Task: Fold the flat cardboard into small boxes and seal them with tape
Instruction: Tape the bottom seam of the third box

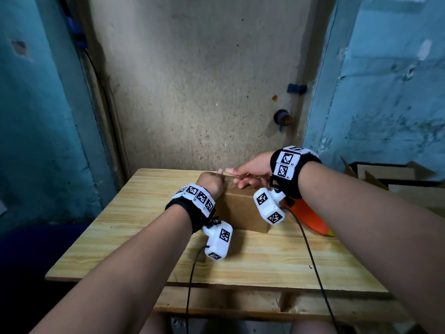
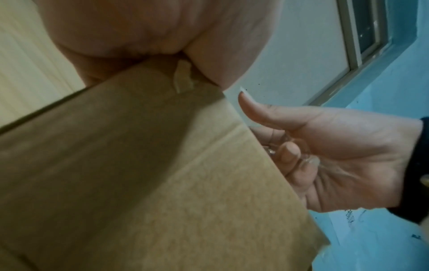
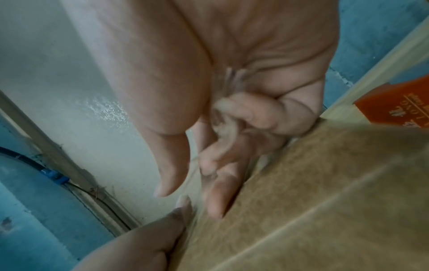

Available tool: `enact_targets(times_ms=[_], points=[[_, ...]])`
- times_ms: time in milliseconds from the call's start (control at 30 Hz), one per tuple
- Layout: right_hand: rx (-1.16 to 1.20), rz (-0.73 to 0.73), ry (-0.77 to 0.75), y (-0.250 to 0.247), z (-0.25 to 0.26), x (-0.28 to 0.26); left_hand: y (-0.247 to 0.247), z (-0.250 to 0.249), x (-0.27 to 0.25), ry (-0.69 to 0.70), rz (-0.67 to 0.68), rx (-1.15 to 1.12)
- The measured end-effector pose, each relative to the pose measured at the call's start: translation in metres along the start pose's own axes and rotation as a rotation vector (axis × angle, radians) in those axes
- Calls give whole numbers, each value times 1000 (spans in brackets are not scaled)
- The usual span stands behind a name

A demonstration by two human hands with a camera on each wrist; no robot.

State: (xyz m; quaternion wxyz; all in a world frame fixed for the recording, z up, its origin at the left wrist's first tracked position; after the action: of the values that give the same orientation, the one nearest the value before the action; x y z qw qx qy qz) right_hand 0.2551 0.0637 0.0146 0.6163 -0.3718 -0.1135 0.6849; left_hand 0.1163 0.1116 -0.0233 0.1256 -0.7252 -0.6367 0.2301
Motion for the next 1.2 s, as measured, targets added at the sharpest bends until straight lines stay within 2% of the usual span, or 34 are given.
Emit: enact_targets(times_ms=[100, 300, 467, 667, 933, 1067, 1200], points=[[-51, 41, 33, 0, -3, -3, -3, 2, 1, -11, -14, 45], [-357, 53, 88, -24, -18, -18, -3, 2, 4, -10, -5, 144], [-118, 90, 31, -33, -35, -20, -3, 0, 4, -9, -26, 167], [-27, 25, 47, -36, -50, -21, -3, -1, -2, -44, -59, 182], [190, -216, -24, -48, -38, -37, -1, 0, -4, -79, -53, 173], [137, -327, -85, -55, -16, -57, 3, -3, -12, -90, -50, 169], [80, -489, -244, -62, 18, -69, 4, -3, -16, -109, -57, 97]])
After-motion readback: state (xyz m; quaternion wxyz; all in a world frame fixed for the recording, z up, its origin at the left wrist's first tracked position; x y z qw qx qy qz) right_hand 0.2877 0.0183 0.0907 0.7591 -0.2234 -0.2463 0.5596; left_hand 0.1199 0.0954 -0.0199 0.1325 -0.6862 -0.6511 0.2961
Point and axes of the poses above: each hand's wrist, its own x-axis towards the middle knuckle, its own y-axis out of the palm, z = x × y, the point moved 9 cm from there along x, towards the middle knuckle, and after that the axes turned 8 degrees about -y, right-handed, at the moved point
